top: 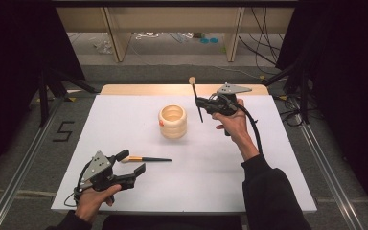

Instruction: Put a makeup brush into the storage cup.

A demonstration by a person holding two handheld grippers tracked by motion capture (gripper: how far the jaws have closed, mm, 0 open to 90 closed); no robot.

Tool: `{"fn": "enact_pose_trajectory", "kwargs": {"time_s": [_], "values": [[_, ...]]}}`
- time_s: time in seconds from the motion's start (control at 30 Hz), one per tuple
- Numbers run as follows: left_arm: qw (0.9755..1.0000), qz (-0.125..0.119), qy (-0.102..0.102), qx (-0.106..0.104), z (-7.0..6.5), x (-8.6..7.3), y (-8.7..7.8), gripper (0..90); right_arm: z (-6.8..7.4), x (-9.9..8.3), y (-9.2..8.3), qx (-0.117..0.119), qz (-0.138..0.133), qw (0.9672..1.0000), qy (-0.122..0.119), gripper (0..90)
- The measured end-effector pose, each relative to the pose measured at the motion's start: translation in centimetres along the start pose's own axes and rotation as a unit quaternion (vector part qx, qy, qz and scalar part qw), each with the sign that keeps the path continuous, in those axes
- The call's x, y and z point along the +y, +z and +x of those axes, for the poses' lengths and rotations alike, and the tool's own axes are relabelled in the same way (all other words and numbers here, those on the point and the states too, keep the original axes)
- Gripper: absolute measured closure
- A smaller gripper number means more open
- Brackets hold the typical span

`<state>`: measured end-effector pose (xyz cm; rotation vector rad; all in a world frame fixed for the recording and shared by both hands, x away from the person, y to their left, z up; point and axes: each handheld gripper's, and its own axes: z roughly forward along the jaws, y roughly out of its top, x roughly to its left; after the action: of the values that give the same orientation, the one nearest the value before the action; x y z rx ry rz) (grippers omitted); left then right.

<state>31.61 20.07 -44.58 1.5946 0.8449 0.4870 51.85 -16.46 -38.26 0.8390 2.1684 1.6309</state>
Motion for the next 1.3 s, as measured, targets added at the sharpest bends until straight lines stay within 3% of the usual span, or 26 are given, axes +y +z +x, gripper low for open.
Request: {"fn": "enact_pose_trajectory", "kwargs": {"time_s": [0.47,0.5,0.53,0.6,0.63,0.87,0.93,1.3], "values": [[1.0000,0.001,0.002,0.002,0.0,0.0,0.0,17.8,1.3,1.9,2.1,0.008,-0.017,0.9997,-0.018,83.0],[1.0000,0.002,0.001,0.002,0.0,0.0,0.0,17.8,1.5,2.1,2.5,0.014,-0.020,0.9995,-0.018,83.0],[0.9999,0.003,-0.014,0.006,-0.2,-0.1,0.0,17.8,1.5,2.1,2.5,0.014,-0.020,0.9995,-0.018,83.0],[0.9999,0.001,-0.011,0.000,-0.1,-0.1,0.0,18.1,1.6,2.2,2.8,0.012,-0.023,0.9995,-0.020,83.0],[1.0000,0.004,0.001,0.000,0.0,0.0,0.0,18.1,1.5,2.1,3.1,0.013,-0.021,0.9995,-0.017,83.0],[1.0000,0.002,0.003,-0.002,0.0,-0.1,0.2,18.2,1.9,2.5,4.0,0.020,-0.024,0.9991,-0.028,83.0],[0.9999,0.000,0.014,0.003,0.2,0.0,0.1,18.1,2.3,2.8,4.5,0.025,-0.026,0.9989,-0.030,83.0],[1.0000,0.006,0.003,0.003,0.1,-0.1,0.1,18.1,1.9,2.6,5.4,0.029,-0.037,0.9988,-0.016,83.0]]}}
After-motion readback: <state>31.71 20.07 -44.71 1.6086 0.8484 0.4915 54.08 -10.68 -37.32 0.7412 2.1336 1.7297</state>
